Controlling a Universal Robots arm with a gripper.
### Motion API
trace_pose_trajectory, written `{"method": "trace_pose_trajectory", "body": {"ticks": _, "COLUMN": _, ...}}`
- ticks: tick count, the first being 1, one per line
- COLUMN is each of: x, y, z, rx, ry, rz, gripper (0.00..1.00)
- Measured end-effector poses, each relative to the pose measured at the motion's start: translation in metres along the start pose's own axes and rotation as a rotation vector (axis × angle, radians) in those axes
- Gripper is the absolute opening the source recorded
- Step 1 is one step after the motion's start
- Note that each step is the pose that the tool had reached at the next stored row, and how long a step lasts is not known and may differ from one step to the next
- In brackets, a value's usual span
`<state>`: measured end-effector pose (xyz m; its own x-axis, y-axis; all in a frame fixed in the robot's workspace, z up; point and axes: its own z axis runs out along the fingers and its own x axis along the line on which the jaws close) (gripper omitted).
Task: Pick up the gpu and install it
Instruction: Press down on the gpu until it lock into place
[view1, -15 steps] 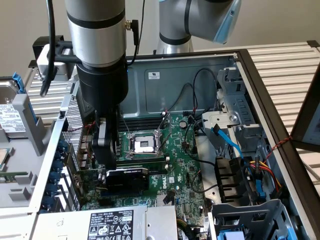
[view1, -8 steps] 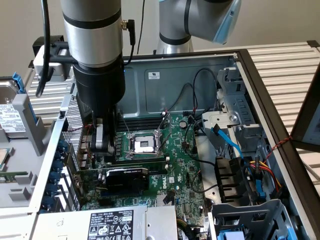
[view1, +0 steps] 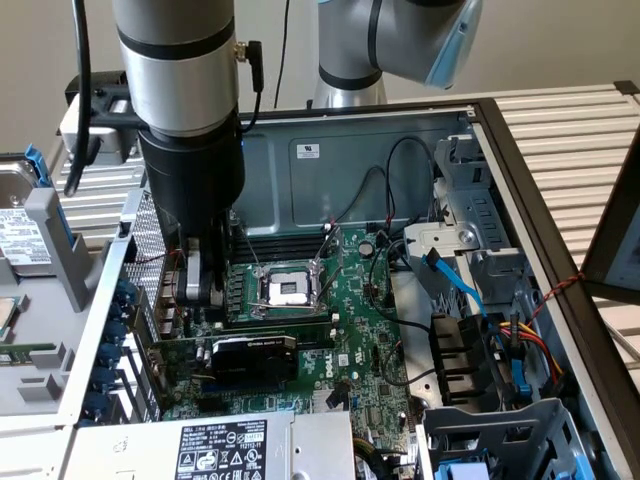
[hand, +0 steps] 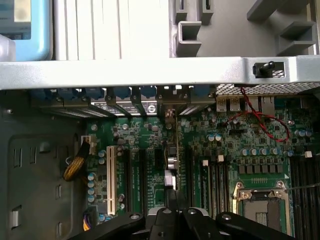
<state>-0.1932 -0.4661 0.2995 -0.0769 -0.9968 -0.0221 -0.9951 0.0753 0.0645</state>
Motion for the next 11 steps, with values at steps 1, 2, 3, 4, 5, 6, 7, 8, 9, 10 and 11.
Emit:
{"method": "trace_pose_trajectory", "body": {"ticks": 1, "x": -0.001, "y": 0.0014, "z": 0.0014, "rx": 0.0000, "ry": 0.0006, "rz": 0.000, "gripper": 0.11}}
{"method": "trace_pose_trajectory", "body": {"ticks": 2, "x": -0.002, "y": 0.0032, "z": 0.0033, "rx": 0.0002, "ry": 0.0010, "rz": 0.000, "gripper": 0.11}}
{"method": "trace_pose_trajectory", "body": {"ticks": 3, "x": -0.004, "y": 0.0050, "z": 0.0050, "rx": 0.0001, "ry": 0.0020, "rz": 0.000, "gripper": 0.11}}
{"method": "trace_pose_trajectory", "body": {"ticks": 4, "x": -0.005, "y": 0.0069, "z": 0.0069, "rx": 0.0003, "ry": 0.0029, "rz": 0.000, "gripper": 0.11}}
{"method": "trace_pose_trajectory", "body": {"ticks": 5, "x": -0.006, "y": 0.0085, "z": 0.0085, "rx": 0.0003, "ry": 0.0046, "rz": 0.000, "gripper": 0.11}}
{"method": "trace_pose_trajectory", "body": {"ticks": 6, "x": -0.007, "y": 0.0096, "z": 0.0098, "rx": 0.0007, "ry": 0.0071, "rz": 0.000, "gripper": 0.11}}
{"method": "trace_pose_trajectory", "body": {"ticks": 7, "x": -0.008, "y": 0.0104, "z": 0.0108, "rx": 0.0013, "ry": 0.0106, "rz": 0.001, "gripper": 0.11}}
{"method": "trace_pose_trajectory", "body": {"ticks": 8, "x": -0.008, "y": 0.0110, "z": 0.0118, "rx": 0.0026, "ry": 0.0152, "rz": 0.001, "gripper": 0.11}}
{"method": "trace_pose_trajectory", "body": {"ticks": 9, "x": -0.009, "y": 0.0117, "z": 0.0125, "rx": 0.0045, "ry": 0.0200, "rz": 0.001, "gripper": 0.11}}
{"method": "trace_pose_trajectory", "body": {"ticks": 10, "x": -0.009, "y": 0.0124, "z": 0.0132, "rx": 0.0066, "ry": 0.0254, "rz": 0.001, "gripper": 0.11}}
{"method": "trace_pose_trajectory", "body": {"ticks": 11, "x": -0.009, "y": 0.0129, "z": 0.0138, "rx": 0.0091, "ry": 0.0308, "rz": 0.002, "gripper": 0.11}}
